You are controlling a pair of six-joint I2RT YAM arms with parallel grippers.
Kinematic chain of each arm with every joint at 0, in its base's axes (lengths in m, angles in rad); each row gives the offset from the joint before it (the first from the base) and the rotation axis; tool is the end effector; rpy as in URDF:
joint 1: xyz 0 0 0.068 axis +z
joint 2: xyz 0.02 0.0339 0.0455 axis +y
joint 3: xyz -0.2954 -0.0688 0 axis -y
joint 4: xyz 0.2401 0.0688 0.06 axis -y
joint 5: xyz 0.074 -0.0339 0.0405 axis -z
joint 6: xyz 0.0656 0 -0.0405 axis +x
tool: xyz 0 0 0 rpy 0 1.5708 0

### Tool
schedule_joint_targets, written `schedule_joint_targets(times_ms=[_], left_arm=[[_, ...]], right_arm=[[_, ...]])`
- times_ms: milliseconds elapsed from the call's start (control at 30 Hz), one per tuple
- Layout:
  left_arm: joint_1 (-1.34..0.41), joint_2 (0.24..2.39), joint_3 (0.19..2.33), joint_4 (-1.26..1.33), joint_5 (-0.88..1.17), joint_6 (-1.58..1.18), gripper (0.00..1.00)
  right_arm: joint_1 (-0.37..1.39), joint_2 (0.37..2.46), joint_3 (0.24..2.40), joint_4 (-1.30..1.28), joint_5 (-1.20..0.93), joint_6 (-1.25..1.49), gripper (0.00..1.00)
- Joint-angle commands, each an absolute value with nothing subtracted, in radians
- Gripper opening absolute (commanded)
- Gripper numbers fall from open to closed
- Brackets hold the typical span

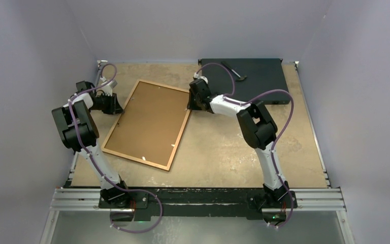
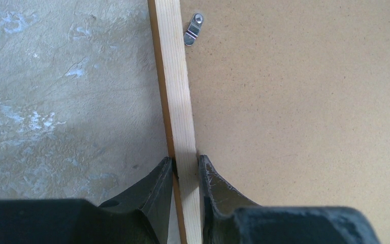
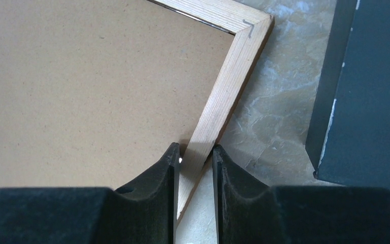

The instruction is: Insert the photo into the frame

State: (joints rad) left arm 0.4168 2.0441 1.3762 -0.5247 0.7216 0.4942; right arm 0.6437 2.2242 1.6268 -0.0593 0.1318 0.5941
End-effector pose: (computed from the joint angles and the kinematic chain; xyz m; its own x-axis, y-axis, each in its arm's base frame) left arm 0.4069 0.1328 0.1603 -0.7865 0.0412 -0.6163 0.3319 0.8697 -0.3653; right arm 0.4387 0.3184 0.1777 -0.6911 0.1752 -0.7012 -0.1507 0.9139 0.3769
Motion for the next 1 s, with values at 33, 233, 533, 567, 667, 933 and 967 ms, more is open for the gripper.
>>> schedule_joint_targets(times_ms=[33, 233, 533, 567, 667, 933, 967], left_arm=[[0.415, 2.096, 1.351, -0.620, 0.663, 0.541, 0.14], [0.415, 2.083, 1.353, -0.628, 0.661, 0.543, 0.14], [0.416, 2.018, 1.460, -0.767, 0.666, 0.581, 0.31], [0.416, 2.015, 1.476, -0.783, 0.666, 0.580, 0.34], [0.416, 1.994, 1.513, -0.835, 0.657, 0.587, 0.41], [0.432, 1.864, 1.541, -0.909, 0.620, 0.604, 0.55], [0.434, 1.849, 1.543, -0.914, 0.618, 0.603, 0.61]], right_arm=[[0.656, 2.176, 1.579, -0.005, -0.031, 0.457, 0.33], [0.629, 2.145, 1.586, -0.042, -0.048, 0.427, 0.62], [0.647, 1.987, 1.531, -0.093, -0.234, 0.057, 0.95], [0.665, 1.969, 1.519, -0.127, -0.226, -0.010, 0.98], [0.781, 1.865, 1.396, -0.117, -0.138, -0.306, 0.99], [1.010, 1.857, 1.281, -0.138, 0.032, -0.657, 0.99], [1.024, 1.844, 1.252, -0.117, 0.041, -0.680, 0.99]])
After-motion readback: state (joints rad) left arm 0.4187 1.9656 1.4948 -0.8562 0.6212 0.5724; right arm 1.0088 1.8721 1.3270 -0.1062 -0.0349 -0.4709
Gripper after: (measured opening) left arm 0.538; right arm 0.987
